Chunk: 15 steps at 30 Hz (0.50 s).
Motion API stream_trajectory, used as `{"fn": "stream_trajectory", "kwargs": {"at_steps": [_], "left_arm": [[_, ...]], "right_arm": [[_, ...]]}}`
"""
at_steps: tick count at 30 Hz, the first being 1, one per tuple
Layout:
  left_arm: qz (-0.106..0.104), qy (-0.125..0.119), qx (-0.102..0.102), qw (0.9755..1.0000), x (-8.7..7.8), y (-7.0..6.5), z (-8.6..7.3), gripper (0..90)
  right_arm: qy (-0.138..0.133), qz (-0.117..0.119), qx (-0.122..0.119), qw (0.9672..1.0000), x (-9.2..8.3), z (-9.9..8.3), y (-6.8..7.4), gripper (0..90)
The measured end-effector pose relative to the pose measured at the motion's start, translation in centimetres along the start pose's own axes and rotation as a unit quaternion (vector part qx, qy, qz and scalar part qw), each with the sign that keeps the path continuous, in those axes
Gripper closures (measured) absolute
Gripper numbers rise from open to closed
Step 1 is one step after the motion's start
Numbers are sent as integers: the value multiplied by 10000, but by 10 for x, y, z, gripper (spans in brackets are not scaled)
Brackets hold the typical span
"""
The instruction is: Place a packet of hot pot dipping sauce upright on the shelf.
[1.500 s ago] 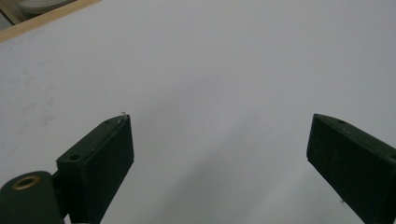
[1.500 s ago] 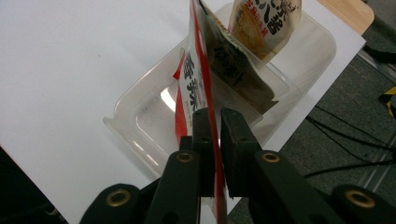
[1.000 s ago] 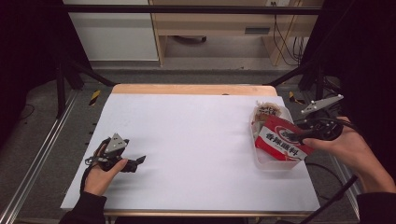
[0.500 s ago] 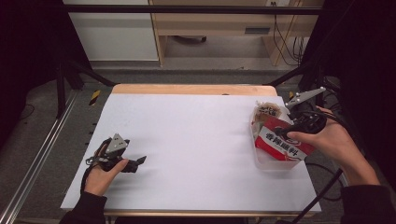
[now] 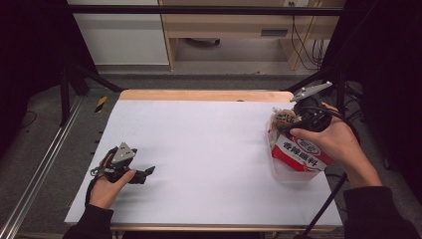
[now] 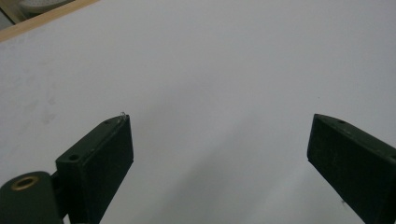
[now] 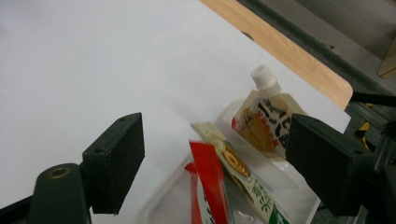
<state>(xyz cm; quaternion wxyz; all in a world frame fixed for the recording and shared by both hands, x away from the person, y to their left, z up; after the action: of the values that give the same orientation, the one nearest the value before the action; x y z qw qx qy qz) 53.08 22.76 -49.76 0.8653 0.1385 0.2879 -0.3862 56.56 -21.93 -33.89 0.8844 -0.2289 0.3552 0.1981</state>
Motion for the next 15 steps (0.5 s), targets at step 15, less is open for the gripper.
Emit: {"fn": "stream_trajectory", "kwargs": {"at_steps": [15], "left_arm": [[33, 0, -6, 10000, -1, 2, 0, 64]], "right_arm": [[-392, -348, 190, 9984, -4, 47, 18, 180]]}}
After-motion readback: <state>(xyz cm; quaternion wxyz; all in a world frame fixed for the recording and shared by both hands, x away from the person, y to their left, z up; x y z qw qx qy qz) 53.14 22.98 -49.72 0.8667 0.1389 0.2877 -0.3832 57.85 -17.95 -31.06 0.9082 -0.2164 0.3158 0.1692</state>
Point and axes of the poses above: each handheld gripper's, and its own axes: x roughly forward along the jaws, z roughly out of its top, y roughly to its left, the point moved 9 cm from there along x, roughly forward along the jaws, and after that the axes turned 8 degrees about -z, right-handed, at the moved point
